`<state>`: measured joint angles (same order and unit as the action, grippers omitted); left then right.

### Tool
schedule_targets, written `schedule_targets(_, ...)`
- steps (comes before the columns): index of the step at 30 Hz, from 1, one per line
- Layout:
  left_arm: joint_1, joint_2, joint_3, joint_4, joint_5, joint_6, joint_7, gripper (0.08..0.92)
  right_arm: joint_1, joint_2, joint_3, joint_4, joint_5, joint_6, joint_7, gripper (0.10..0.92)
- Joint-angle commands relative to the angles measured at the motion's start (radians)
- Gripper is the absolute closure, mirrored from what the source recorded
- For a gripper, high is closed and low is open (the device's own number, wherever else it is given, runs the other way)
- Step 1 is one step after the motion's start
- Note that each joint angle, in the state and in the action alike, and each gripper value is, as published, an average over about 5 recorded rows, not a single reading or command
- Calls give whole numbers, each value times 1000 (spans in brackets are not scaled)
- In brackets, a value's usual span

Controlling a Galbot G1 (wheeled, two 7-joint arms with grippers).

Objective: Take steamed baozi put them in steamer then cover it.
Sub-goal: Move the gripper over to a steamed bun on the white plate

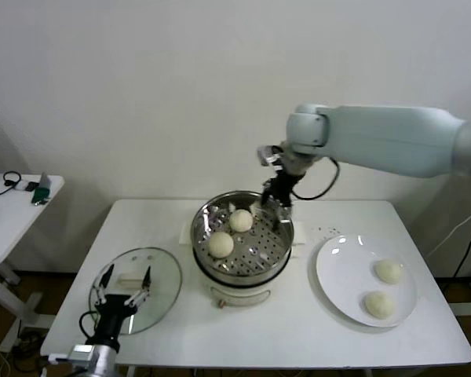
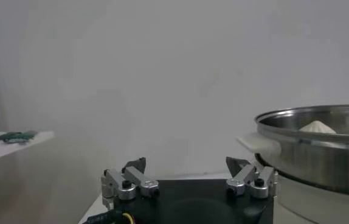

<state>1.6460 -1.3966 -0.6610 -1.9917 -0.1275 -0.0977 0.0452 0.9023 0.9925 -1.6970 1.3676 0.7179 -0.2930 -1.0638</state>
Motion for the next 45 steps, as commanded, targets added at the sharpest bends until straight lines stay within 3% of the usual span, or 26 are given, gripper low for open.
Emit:
schedule_targets(1, 4, 1, -3, -2, -2, 4, 0, 177, -57, -390, 13, 153, -308, 42, -34, 203)
schedule_targets(15, 24, -18, -18, -14, 19, 13, -7, 177, -655, -594, 429, 77, -616, 77, -43, 203)
schedule_targets(25, 34, -28, -22, -17, 32, 12, -8, 177, -854, -585, 613, 9, -679, 93, -47, 203)
schedule_targets(45, 34, -30, -29, -4, 40, 11, -11, 177, -829, -504, 581, -42, -656, 87, -59, 203)
